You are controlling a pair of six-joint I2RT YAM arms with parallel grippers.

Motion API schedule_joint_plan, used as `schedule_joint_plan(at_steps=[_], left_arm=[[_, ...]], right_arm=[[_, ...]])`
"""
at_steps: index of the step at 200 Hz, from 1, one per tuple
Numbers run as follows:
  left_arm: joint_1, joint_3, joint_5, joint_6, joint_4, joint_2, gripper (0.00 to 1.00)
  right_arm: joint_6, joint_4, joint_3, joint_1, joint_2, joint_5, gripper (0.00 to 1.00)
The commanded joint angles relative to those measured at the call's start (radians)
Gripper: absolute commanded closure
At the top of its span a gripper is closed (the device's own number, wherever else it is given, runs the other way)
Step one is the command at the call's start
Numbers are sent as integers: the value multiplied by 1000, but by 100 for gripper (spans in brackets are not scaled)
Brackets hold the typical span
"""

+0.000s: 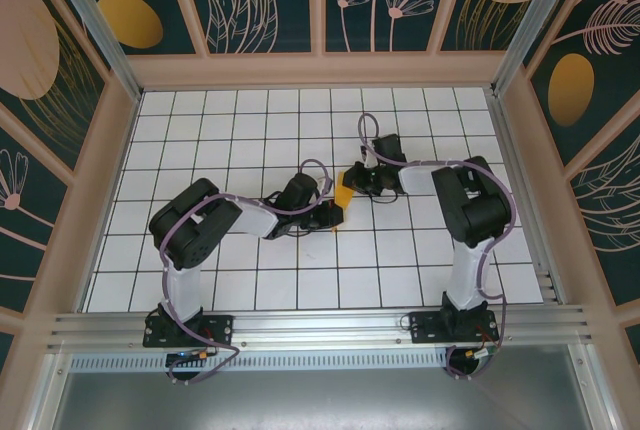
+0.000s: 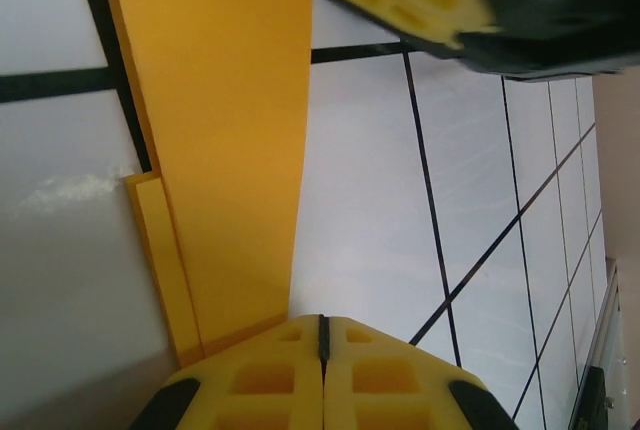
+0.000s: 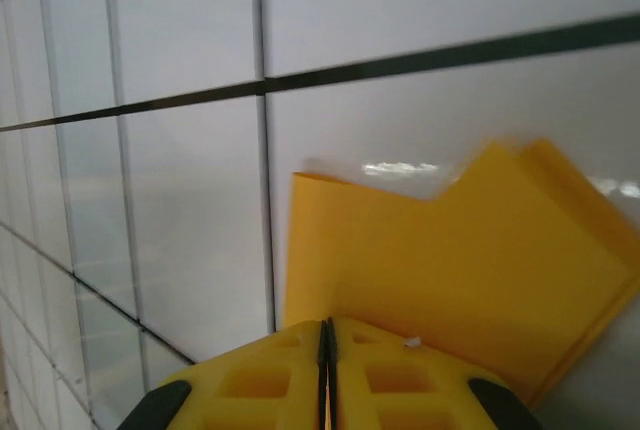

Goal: Fold a paper plane with a square sheet of paper (fold left side to right side)
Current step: Fold the wing for the fifth time at the center of the table.

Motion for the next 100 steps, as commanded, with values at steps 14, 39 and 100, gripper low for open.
schedule_joint_plan(at_steps=[14, 39, 100], left_arm=[[-10, -102, 47, 23, -199, -5, 92], [-19, -133, 61, 38, -219, -39, 92], [-29, -168, 84, 47, -259, -72, 92]], right_arm=[[4, -65, 34, -13, 41, 65, 87], [1, -74, 36, -17, 39, 79, 87], [-6, -89, 54, -19, 46, 83, 87]])
